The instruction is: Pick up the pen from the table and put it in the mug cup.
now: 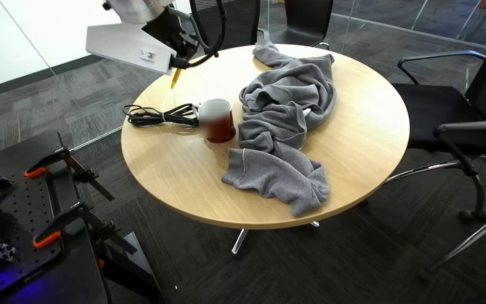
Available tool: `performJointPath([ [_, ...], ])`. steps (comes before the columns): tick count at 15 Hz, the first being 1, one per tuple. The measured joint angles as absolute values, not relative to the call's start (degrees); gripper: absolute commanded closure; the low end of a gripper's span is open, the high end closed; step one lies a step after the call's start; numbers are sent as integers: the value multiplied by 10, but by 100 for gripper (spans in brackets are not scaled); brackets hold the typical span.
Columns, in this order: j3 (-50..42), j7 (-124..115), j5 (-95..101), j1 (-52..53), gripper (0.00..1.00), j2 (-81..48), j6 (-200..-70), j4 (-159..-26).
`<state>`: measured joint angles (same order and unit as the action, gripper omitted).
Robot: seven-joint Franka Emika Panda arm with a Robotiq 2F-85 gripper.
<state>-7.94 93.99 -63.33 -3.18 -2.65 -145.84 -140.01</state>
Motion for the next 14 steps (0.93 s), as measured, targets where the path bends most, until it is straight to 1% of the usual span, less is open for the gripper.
performJointPath([
  [6, -79, 1069, -744, -32, 97, -71, -1458, -1366],
  [14, -79, 1175, -806, -35, 97, -136, -1456, -1328],
])
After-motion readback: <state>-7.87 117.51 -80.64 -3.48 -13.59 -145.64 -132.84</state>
